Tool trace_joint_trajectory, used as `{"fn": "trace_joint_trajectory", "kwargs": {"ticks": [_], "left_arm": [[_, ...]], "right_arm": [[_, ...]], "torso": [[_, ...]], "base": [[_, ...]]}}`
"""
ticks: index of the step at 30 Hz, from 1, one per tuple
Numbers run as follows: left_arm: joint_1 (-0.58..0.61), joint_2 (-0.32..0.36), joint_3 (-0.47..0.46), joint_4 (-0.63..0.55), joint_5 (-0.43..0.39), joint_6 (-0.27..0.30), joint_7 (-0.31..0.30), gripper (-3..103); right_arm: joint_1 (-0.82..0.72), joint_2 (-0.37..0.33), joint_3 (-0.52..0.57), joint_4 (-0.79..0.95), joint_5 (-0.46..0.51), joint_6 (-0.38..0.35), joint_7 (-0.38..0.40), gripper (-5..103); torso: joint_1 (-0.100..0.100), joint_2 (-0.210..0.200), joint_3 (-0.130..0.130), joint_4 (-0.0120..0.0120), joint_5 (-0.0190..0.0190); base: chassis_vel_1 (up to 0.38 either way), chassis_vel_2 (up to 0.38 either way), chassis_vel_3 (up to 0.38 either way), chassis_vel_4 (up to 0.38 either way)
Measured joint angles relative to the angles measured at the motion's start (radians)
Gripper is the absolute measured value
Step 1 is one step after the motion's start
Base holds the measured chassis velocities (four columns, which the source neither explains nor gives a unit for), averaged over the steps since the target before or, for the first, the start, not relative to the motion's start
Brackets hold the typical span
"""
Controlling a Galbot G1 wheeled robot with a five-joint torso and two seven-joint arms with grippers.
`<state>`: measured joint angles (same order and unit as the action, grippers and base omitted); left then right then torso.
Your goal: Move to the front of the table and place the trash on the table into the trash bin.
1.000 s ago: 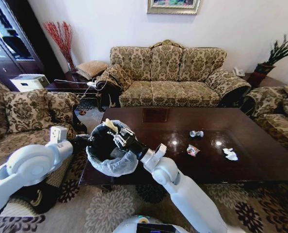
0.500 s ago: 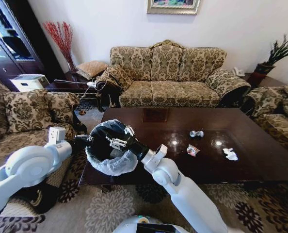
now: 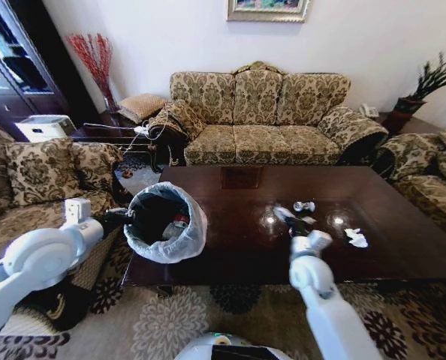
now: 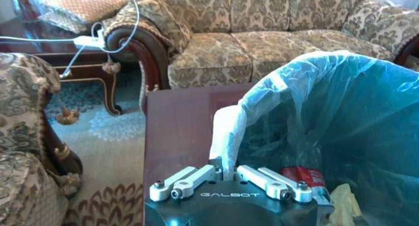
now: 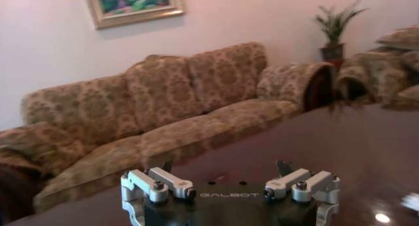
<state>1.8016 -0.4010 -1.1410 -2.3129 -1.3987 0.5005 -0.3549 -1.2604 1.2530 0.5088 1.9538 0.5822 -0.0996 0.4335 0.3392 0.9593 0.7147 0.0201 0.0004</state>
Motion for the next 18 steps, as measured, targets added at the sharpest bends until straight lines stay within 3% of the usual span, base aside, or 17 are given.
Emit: {"fn": "trace_joint_trajectory", "kwargs": {"ticks": [3,11,18], "left_arm": [[0.001,-0.010,0.001,0.002,0.010,0.000,0.003,0],[0.002,-0.022,0.002,-0.001,0.015,0.000,0.005,0],[0.006,-0.024,0.002,0.001,0.019,0.000,0.009,0]], "right_arm": [[-0.042,-0.010,0.016,-0.020,0.007,0.033,-0.033,100],[-0.055,0.023,-0.012,-0.056,0.014,0.039,-0.020,100],[-0.051,0.030,-0.019,-0.125,0.003,0.056,-0.015,100]], "torso": [[0.000,0.000,0.000,0.0001,-0.0004],[0.000,0.000,0.000,0.0003,-0.0004],[0.000,0.000,0.000,0.0003,-0.0006]], "base": [[0.000,0.000,0.000,0.000],[-0.005,-0.013,0.007,0.014],[-0.094,-0.107,0.116,0.110]]}}
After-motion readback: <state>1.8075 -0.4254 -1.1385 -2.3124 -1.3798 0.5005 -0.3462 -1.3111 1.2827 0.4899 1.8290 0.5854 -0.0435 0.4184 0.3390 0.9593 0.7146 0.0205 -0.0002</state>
